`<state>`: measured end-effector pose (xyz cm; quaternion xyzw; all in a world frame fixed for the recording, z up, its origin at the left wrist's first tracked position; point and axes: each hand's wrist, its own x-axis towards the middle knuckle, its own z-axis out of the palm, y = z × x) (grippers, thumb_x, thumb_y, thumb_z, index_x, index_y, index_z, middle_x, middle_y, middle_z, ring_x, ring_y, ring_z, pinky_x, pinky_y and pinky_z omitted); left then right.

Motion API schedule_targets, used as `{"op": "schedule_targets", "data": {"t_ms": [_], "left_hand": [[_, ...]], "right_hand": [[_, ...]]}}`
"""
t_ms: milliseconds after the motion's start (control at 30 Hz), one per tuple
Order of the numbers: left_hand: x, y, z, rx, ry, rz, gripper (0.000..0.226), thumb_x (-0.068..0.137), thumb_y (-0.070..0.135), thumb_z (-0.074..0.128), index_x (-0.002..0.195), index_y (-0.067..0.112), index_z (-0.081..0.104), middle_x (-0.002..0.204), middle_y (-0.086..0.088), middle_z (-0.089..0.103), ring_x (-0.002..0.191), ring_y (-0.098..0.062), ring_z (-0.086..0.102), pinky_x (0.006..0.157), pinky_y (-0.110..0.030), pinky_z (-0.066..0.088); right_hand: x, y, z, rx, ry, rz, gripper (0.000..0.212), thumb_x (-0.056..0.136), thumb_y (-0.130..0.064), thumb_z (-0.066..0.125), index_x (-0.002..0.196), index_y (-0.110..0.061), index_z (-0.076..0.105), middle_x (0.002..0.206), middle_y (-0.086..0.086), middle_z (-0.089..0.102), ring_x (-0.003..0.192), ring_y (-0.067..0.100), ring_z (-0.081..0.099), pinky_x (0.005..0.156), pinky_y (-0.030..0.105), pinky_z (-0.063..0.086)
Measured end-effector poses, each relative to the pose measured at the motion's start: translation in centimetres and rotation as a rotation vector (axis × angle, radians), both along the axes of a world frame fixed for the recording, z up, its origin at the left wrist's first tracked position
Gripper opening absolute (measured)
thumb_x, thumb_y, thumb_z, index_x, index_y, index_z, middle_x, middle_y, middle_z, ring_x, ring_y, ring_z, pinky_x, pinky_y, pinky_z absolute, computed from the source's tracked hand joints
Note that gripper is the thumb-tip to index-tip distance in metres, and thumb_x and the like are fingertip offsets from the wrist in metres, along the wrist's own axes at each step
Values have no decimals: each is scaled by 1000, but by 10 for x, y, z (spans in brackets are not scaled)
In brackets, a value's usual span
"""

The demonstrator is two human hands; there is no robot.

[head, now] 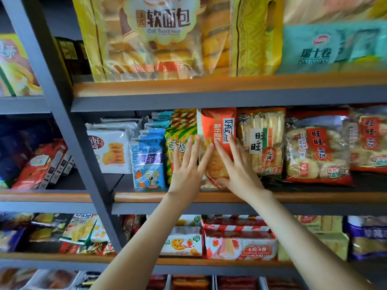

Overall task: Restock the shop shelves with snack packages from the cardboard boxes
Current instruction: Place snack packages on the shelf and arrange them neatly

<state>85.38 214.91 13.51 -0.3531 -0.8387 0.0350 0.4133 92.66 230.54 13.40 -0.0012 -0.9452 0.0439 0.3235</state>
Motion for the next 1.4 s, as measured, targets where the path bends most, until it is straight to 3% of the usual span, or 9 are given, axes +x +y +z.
{"op": "schedule_targets", "data": {"t_ms": [133,267,433,533,700,900,1167,1300,1400], "left_hand": [[18,16,13,6,59,-149,114,65,48,80,152,13,16,155,-22,21,143,-38,22,109,-64,12],[32,52,27,-37,25,-151,117,60,56,80,151,15,19,156,-15,25,145,-31,23,113,-60,2],[43,101,37,-227,-64,-3,96,88,53,55,153,10,-3,161,-12,2,147,-27,-12,96,-59,-37],[41,118,34,-243,-60,57,85,96,43,45,151,7,-9,160,-14,-5,146,-29,-16,98,-59,-33],[42,125,32,-224,-44,72,89,94,50,44,151,8,-10,160,-14,-4,147,-31,-11,93,-60,-36],[56,138,26,-174,-81,-23,92,93,47,50,152,10,-10,160,-17,-8,146,-33,-14,102,-61,-27],[82,175,37,-161,-176,-179,90,87,51,58,153,13,9,160,-13,8,148,-31,-4,99,-61,-30],[93,209,36,-199,-207,-184,91,87,58,53,153,17,4,161,-10,0,147,-30,-13,97,-61,-30],[103,235,29,-282,-222,-166,101,85,63,54,153,20,-7,161,-10,-7,147,-30,-15,99,-61,-28]], "right_hand": [[14,24,1,-9,27,40,112,76,-33,78,151,-32,-6,158,-4,-11,144,15,-7,111,43,9],[34,67,1,-21,30,-223,112,68,-38,82,152,-23,9,158,11,4,146,29,3,111,50,14],[37,92,2,26,-91,-369,118,62,-47,84,152,-18,13,159,13,6,146,33,6,111,46,7],[32,93,3,52,-72,-399,113,64,-48,82,152,-19,16,159,10,10,145,31,6,112,45,9],[25,95,4,3,-70,-398,116,59,-43,86,148,-24,14,156,10,18,143,33,14,104,53,37],[55,120,8,-52,-71,-253,102,75,-33,79,152,-26,12,160,0,1,146,24,0,113,42,9],[125,199,15,-228,-252,-535,112,74,-41,78,152,-33,-2,159,-1,-9,145,31,2,114,55,16],[122,214,23,-221,-328,-507,116,73,-44,77,150,-39,-10,159,1,-8,145,30,0,110,53,27],[123,223,21,-232,-355,-389,109,77,-40,74,150,-41,-8,158,-7,-20,146,26,-12,111,55,23]]}}
